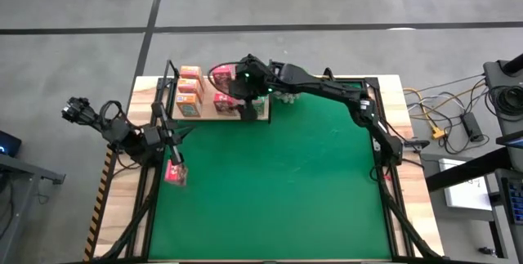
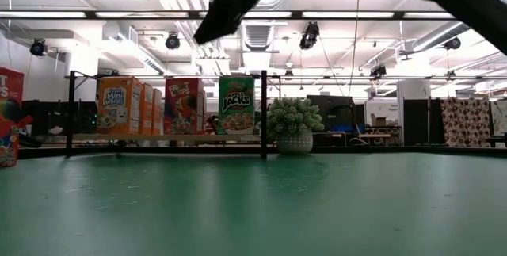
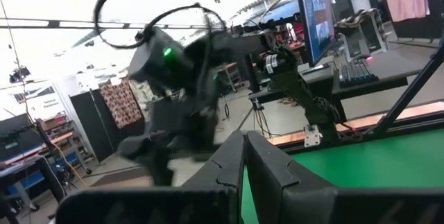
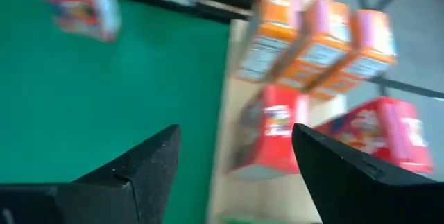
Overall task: Stack cereal on shelf
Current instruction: Put the right red cereal box on the shelf aligned with the other red cereal box
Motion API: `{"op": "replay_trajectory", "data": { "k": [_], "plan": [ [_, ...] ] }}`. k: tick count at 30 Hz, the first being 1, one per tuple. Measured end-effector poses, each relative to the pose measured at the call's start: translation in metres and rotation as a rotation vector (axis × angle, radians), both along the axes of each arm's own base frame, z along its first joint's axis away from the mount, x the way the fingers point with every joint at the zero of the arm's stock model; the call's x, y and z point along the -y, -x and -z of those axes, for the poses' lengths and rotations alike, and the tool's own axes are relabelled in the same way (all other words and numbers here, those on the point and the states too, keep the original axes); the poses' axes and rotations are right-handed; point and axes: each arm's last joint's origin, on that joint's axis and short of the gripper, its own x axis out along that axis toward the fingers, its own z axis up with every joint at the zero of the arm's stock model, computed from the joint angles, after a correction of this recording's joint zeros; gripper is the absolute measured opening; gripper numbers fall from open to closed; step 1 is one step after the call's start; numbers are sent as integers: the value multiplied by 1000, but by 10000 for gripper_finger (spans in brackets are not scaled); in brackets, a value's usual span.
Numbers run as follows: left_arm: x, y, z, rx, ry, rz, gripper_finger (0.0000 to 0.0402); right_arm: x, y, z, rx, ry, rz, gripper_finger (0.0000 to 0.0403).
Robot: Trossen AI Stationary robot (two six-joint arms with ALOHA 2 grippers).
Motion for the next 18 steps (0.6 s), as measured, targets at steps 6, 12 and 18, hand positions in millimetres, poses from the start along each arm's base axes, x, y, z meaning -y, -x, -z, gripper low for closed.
{"op": "replay_trajectory", "data": {
  "k": [6, 12, 18],
  "plan": [
    [5, -9, -14, -13, -32, 8, 1, -43, 10, -5, -100, -98, -100, 248],
    [16, -27, -16, -79, -78, 20, 1, -99, 3, 23, -202, -126, -200, 243],
    [25, -43, -16, -112, -46, 30, 1, -139, 5, 54, -262, -148, -258, 242]
  ]
}}
